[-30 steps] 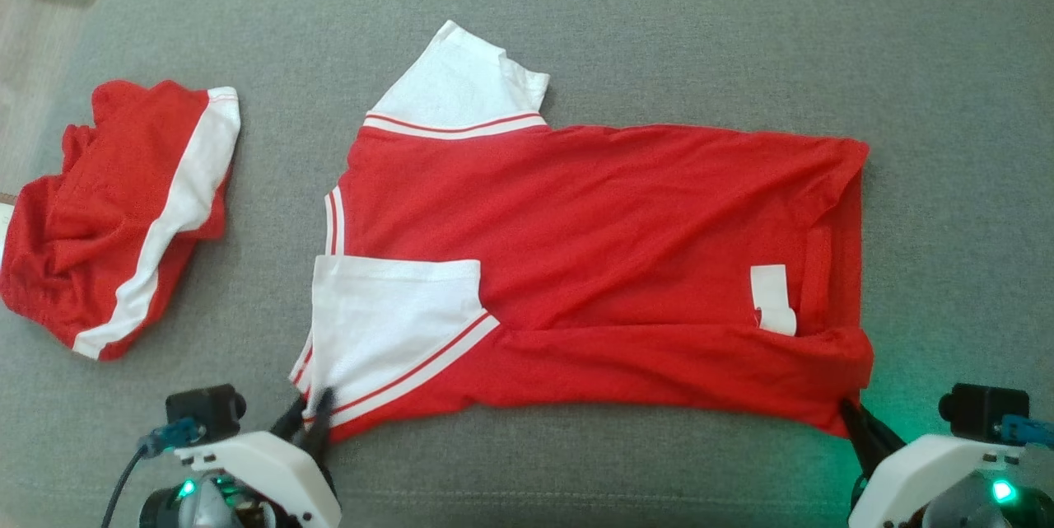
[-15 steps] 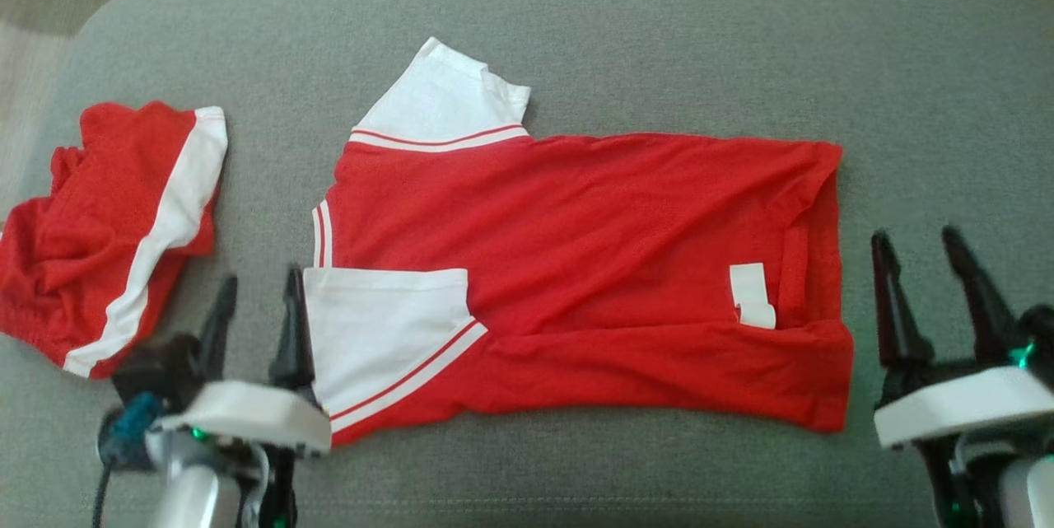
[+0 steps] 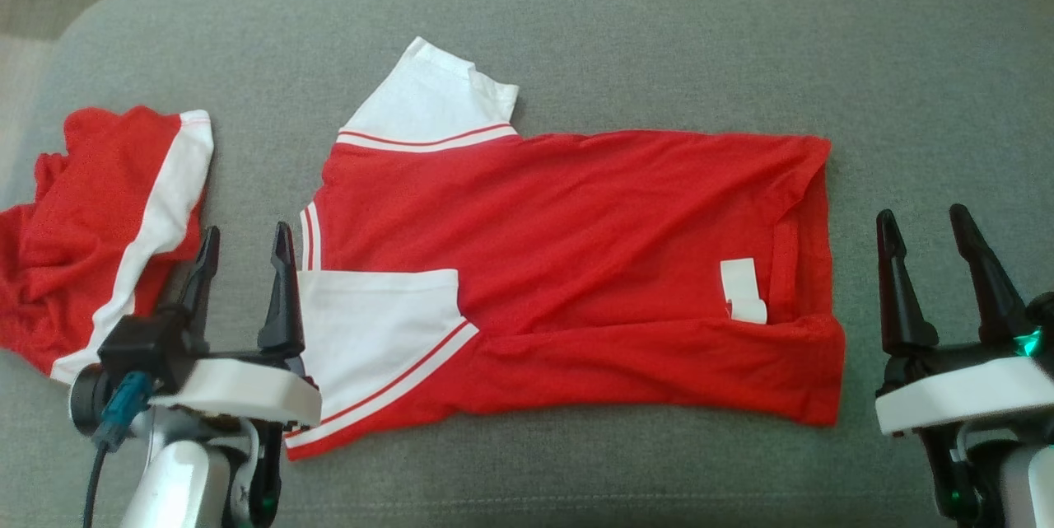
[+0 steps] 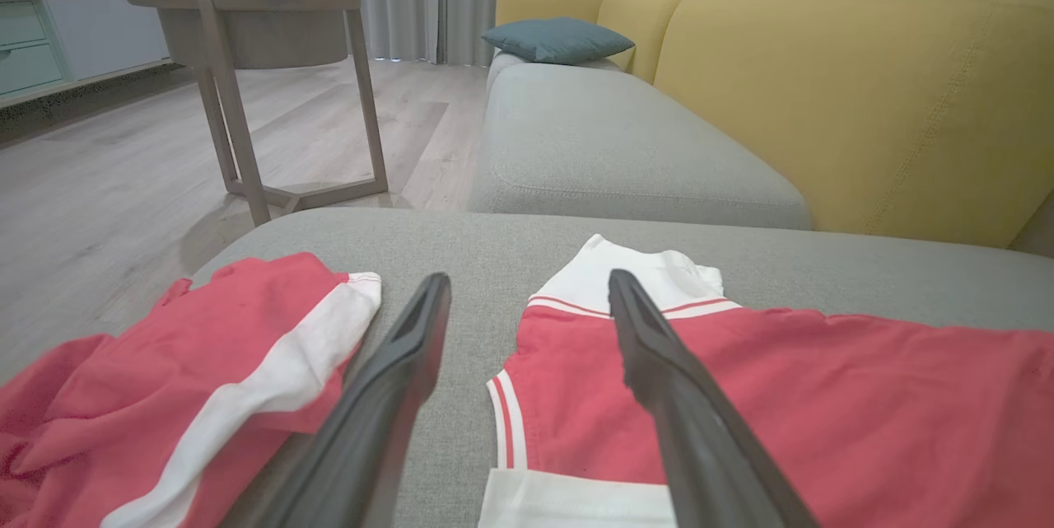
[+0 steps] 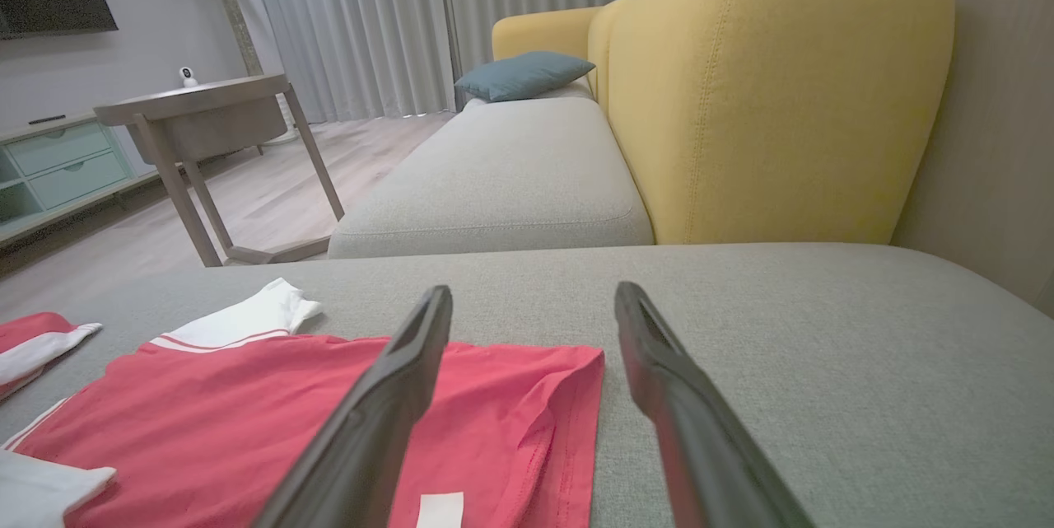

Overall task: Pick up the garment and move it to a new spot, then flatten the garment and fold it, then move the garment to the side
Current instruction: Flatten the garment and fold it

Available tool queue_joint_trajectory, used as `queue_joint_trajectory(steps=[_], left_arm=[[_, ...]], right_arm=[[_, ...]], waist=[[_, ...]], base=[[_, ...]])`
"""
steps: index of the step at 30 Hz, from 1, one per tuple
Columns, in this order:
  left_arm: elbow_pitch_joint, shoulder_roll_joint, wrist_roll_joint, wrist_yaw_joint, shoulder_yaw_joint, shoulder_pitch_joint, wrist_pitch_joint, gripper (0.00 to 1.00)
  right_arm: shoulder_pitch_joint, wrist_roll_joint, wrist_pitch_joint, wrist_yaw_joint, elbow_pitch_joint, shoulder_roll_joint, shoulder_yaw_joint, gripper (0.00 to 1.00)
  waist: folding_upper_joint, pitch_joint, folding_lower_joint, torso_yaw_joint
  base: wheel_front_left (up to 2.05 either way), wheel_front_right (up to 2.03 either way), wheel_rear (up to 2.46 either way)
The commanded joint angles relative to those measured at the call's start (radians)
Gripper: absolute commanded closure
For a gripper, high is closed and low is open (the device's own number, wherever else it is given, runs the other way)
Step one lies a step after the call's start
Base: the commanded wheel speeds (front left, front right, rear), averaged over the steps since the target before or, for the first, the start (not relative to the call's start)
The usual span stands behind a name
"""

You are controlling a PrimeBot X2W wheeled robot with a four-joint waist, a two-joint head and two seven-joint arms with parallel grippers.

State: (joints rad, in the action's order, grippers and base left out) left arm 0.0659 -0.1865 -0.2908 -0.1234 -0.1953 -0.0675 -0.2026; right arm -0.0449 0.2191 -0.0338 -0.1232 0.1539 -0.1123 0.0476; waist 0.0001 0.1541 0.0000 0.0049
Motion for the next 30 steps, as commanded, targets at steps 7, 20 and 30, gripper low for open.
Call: queue_joint_trajectory(steps=[7,20,30], left_arm=[[0.013,-0.014,0.005,0.046,-0.025,-0.174,0.048,0.0],[0.488,0.052,-0.029,0.173,-0.079,-0.721,0.129,0.0],[0.935,0.017,-0.031,0.178,-0.059,-1.029,0.11,0.0]], right_arm=[[0.068,0.005,0.006,-0.008,0.045,-0.005,-0.018,0.0],[0.16,0.013,0.013,-0.008,0.075,-0.001,-0.046,0.0],[0.203,0.024,0.044,-0.008,0.038,0.01,-0.086,0.0]], waist=[[-0.0001,0.085,0.0,-0.012],[-0.0001,0.311,0.0,-0.082],[-0.0001,0.396,0.0,-0.153]], base=[[0.0,0.0,0.0],[0.0,0.0,0.0],[0.0,0.0,0.0]])
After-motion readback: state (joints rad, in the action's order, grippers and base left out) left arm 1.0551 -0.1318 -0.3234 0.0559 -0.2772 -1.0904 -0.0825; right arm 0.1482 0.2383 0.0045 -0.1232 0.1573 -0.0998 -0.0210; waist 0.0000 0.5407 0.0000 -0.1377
